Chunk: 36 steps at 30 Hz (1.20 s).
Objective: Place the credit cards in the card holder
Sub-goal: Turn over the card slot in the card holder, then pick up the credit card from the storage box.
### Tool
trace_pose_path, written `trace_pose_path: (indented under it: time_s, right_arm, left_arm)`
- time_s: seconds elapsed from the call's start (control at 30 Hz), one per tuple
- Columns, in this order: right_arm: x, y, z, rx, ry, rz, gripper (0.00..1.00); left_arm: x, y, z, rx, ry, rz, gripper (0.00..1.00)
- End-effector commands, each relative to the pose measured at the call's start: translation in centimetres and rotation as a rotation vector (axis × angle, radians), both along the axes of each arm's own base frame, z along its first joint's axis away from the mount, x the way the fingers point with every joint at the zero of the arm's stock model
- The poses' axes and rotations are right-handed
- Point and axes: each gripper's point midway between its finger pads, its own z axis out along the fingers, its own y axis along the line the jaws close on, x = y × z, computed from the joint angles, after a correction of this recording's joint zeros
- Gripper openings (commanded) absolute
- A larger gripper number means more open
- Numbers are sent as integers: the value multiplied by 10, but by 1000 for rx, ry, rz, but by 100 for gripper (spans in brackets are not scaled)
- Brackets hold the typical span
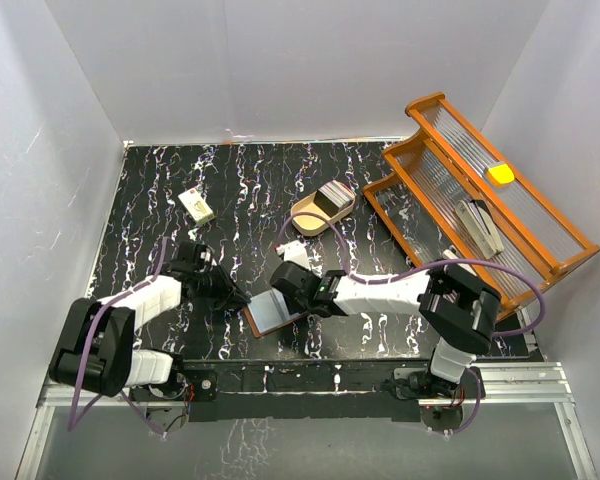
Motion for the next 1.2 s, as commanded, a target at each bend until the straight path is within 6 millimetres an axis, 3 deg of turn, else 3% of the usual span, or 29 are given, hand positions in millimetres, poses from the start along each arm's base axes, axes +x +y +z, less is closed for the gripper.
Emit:
trace_pose_path:
  time_s: [0.0, 0.1, 0.2, 0.5, 0.63, 0.8, 0.97, 1.17]
  right_arm:
    - [-6, -3, -6, 38, 31, -34, 35]
    - [-8, -3, 2, 53, 32, -35, 35]
    - [-3, 0, 25, 73, 6, -31, 37]
    - [28, 20, 100, 206, -138, 65, 45]
    - [67, 13, 121, 193, -218, 71, 47]
    - [140, -6, 142, 133, -329, 48, 51]
    - [209, -38, 135, -57, -391, -2, 52]
    - [256, -58, 117, -243, -390, -3, 55]
  left_arm:
    - [17, 1, 0, 33, -16, -16, 14]
    - [29, -2, 10, 27, -53, -27, 14]
    - [37, -2, 23, 31, -89, -31, 20]
    - [32, 2, 59, 37, -201, -57, 37]
    - [17, -1, 61, 1, -203, -81, 38]
    - [2, -5, 57, -42, -181, -103, 39]
    - [-5, -20, 72, -149, -210, -174, 40]
    - [-4, -26, 95, -189, -265, -232, 46]
